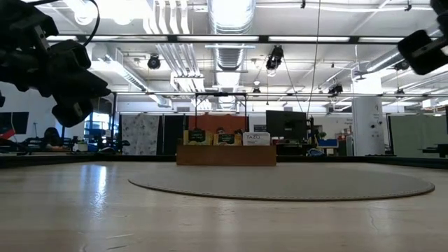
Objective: Pick & Place Tea
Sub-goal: Return to Home Position
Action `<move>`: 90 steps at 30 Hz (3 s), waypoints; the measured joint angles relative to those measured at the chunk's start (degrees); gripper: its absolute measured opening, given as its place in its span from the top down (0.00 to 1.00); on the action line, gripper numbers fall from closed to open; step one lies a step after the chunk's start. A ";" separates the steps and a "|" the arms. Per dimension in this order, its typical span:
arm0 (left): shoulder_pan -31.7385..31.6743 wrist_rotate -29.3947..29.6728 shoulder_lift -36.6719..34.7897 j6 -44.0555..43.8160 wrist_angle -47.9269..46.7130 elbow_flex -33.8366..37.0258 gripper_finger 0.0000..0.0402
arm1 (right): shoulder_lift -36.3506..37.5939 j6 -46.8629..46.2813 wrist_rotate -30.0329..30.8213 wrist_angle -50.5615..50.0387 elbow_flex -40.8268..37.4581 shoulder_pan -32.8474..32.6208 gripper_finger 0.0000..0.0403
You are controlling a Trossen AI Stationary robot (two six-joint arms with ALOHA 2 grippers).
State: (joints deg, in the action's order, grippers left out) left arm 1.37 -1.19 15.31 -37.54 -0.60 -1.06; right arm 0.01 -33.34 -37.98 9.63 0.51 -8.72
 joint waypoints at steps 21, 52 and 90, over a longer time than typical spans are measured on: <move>0.00 -0.02 0.00 0.00 0.02 0.00 0.86 | 0.00 13.04 21.51 -0.48 0.02 -5.17 0.84; 0.00 -0.04 0.00 0.00 0.07 0.00 0.86 | 0.00 35.69 30.55 -4.41 0.02 0.49 0.83; -0.94 -0.09 -15.18 0.00 2.09 0.53 0.86 | -0.15 33.34 30.46 -6.24 0.02 3.20 0.81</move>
State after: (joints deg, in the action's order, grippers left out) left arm 0.43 -1.28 0.13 -37.54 1.49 -0.53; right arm -0.14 0.00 -7.52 3.39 0.54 -5.52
